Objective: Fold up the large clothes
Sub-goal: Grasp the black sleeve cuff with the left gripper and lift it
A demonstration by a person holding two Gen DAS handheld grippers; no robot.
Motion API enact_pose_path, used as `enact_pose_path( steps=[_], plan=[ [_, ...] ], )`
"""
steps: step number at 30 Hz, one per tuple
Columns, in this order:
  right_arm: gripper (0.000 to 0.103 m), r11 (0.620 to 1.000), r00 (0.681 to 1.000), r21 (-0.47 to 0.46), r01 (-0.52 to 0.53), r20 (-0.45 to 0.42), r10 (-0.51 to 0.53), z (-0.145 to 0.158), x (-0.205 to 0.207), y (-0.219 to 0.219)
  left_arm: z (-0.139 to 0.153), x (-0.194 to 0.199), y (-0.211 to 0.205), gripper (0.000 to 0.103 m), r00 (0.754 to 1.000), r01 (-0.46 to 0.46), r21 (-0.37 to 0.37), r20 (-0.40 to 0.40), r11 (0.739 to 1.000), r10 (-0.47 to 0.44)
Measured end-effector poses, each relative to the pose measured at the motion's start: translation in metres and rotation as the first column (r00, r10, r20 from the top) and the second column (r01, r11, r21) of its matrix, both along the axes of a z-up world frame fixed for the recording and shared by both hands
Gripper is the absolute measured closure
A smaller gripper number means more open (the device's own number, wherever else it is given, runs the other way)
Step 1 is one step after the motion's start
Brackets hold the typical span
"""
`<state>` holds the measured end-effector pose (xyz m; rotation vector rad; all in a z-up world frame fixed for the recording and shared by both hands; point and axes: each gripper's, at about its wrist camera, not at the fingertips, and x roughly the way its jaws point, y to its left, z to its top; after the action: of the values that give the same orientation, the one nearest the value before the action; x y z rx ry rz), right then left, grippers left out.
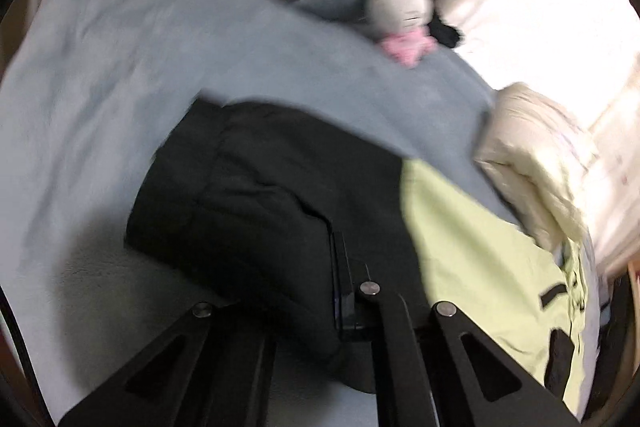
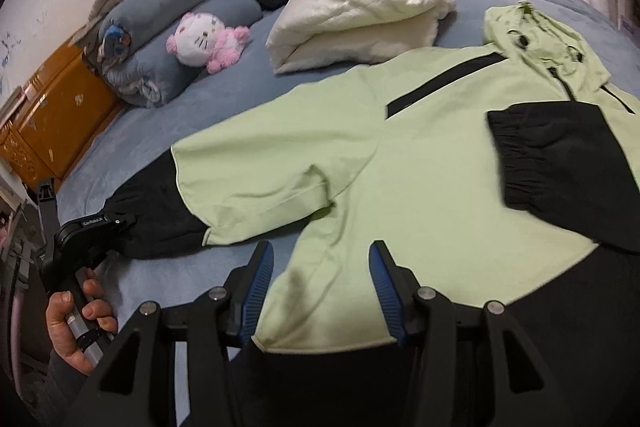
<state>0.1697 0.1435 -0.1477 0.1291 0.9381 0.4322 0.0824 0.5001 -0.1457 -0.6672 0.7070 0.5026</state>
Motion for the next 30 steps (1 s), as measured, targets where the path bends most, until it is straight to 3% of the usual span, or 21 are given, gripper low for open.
enact_pose_path(
  steps=[4,7,11,14,17,20,24,27,29,30],
  plan=[
    [0.053,0.998,0.998,0.021,0.062,0.018,-0.062,0.010,-0.004,-0.038,0.059,0.013,-0.067,0.100,0.989,0.125,0.135,0.065,0.983,-0.135],
    [0.053,0.990,0.991,0.051,0.128,0.020,-0.129,0.015,-0.005,-0.074,0.102,0.028,-0.131,0.100,0.954,0.249,0.211,0.116,0.945,-0.277],
    [0.053,0.968,0.971,0.091,0.232,0.029,-0.236,0.020,-0.010,-0.133,0.141,0.050,-0.222,0.100,0.877,0.407,0.294,0.140,0.865,-0.460],
    [0.053,0.943,0.948,0.115,0.311,0.026,-0.316,0.023,-0.014,-0.178,0.155,0.066,-0.296,0.100,0.795,0.527,0.306,0.152,0.793,-0.587],
    [0.053,0.912,0.919,0.134,0.387,0.018,-0.393,0.023,-0.021,-0.222,0.154,0.080,-0.361,0.100,0.730,0.611,0.312,0.131,0.727,-0.670],
    [0.053,0.879,0.888,0.147,0.455,0.008,-0.461,0.021,-0.026,-0.262,0.135,0.093,-0.410,0.096,0.686,0.679,0.289,0.079,0.675,-0.723],
    [0.053,0.841,0.853,0.159,0.517,-0.010,-0.522,0.016,-0.035,-0.303,0.089,0.107,-0.456,0.071,0.622,0.768,0.231,-0.049,0.597,-0.781],
    [0.053,0.830,0.842,0.160,0.534,-0.016,-0.539,0.011,-0.039,-0.320,0.066,0.102,-0.473,0.066,0.592,0.803,0.165,-0.105,0.573,-0.799],
    [0.053,0.827,0.841,0.168,0.537,-0.027,-0.540,0.007,-0.040,-0.326,0.060,0.103,-0.473,0.058,0.588,0.808,0.125,-0.107,0.576,-0.802],
    [0.053,0.827,0.843,0.174,0.535,-0.037,-0.537,0.004,-0.039,-0.327,0.056,0.100,-0.472,0.046,0.586,0.810,0.110,-0.103,0.576,-0.804]
  ],
)
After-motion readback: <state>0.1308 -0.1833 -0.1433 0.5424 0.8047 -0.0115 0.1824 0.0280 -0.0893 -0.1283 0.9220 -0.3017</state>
